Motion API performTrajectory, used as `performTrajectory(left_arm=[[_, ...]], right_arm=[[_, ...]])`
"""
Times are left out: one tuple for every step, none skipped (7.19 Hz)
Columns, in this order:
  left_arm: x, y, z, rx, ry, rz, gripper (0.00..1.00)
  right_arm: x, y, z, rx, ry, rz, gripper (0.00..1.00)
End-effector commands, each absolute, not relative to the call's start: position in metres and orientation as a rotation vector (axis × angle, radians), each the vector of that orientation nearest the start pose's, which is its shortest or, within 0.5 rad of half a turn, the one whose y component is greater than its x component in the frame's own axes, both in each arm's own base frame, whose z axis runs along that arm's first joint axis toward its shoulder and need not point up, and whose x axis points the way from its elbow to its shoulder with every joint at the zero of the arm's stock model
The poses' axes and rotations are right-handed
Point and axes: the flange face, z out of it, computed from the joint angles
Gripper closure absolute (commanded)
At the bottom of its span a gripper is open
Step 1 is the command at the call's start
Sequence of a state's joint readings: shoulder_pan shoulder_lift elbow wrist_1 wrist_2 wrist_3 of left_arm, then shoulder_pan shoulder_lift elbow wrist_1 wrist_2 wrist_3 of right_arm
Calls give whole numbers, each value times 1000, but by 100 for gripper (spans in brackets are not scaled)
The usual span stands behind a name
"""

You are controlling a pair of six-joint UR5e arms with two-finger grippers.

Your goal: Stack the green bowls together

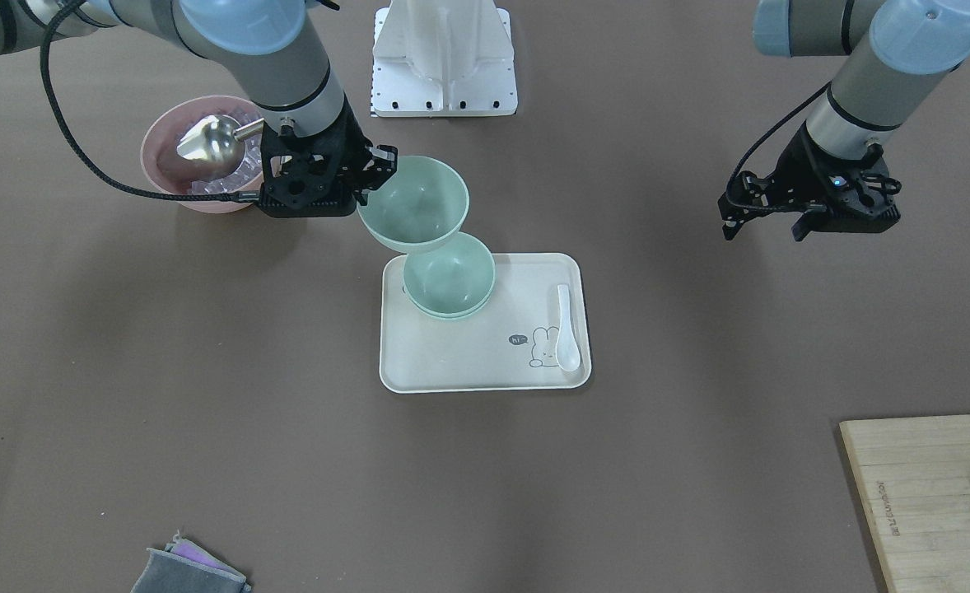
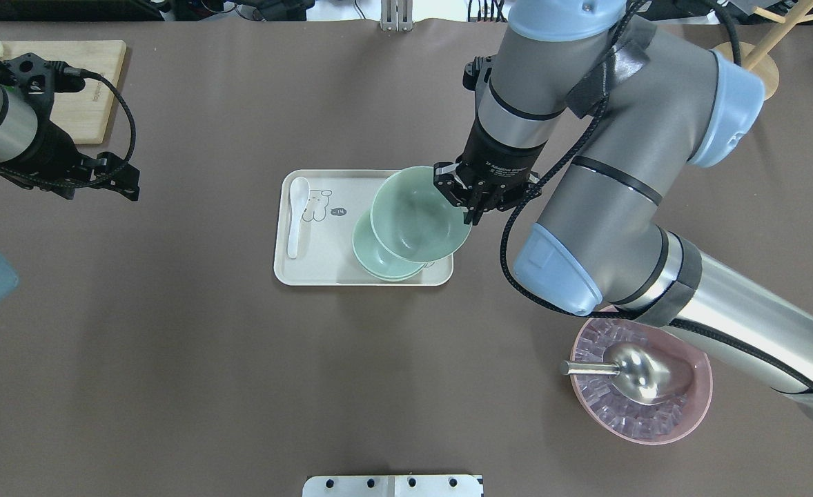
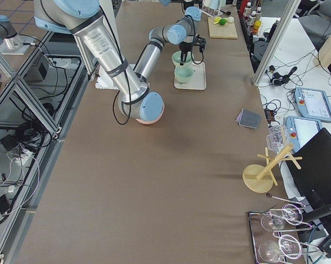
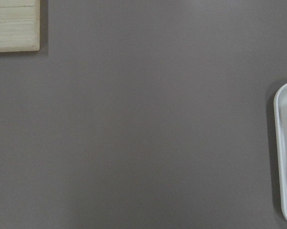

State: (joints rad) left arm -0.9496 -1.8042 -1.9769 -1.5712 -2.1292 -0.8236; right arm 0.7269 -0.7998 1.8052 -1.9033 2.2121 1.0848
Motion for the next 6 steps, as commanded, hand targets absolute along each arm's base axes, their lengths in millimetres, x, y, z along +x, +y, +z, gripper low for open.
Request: performTrajectory(left_arm=[[253,-492,355,102,809,-16,2],[254,-492,355,103,808,-15,2],[255,-493,357,99,805,-16,2],[255,-493,357,99,805,-17,2],[255,-493,357,99,805,-17,2],[255,-494,356,100,806,-17,2]], right_arm=[[-456,-497,134,-130,-895,12,100],[-469,-504,138,-132,-896,11,100],[-478,-506,143,-137,-894,7,100],[-485,-505,147,-145,-886,3,100],[-496,-498,153,-149,-869,-6,100],[-505,-494,158,-150,-856,-14,100]])
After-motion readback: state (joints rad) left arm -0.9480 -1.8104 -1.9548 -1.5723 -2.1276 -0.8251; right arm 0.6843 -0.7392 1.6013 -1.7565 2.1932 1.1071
